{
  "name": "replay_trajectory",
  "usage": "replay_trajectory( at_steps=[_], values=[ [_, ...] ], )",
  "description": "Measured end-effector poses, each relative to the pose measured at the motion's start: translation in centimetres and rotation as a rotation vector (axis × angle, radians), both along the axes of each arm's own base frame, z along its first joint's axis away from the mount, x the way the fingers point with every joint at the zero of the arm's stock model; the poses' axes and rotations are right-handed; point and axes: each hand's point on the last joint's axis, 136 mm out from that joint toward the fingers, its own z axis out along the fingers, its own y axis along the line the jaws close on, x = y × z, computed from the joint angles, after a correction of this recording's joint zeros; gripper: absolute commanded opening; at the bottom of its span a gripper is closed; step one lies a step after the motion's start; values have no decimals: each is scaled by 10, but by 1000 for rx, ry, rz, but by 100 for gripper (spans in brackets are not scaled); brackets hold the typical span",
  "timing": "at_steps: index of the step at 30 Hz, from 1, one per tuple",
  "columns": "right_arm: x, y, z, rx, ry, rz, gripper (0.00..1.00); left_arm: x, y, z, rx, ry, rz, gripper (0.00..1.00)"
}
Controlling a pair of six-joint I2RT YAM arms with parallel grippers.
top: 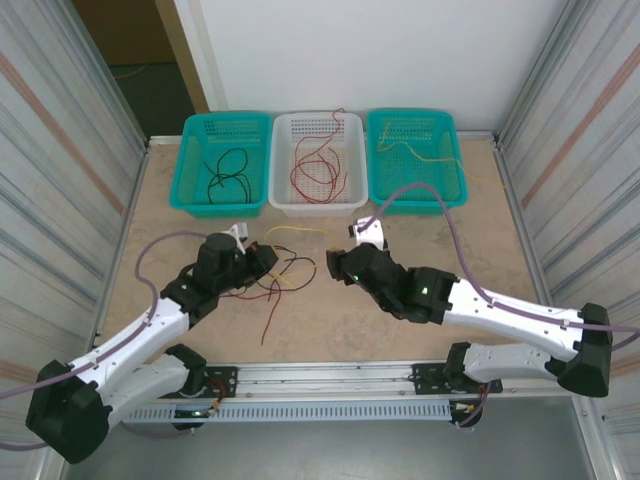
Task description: Untangle the cables
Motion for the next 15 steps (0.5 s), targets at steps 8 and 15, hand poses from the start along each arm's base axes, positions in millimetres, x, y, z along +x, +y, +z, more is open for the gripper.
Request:
replay_trajectory(
  at_steps=[8,15],
  values=[
    [1,27,-13,258,75,-40,79,7,-17,44,-249,-71,59,0],
    [8,58,-20,373,130,-5,82,8,-24,62,-322,-109,69,0]
  ],
)
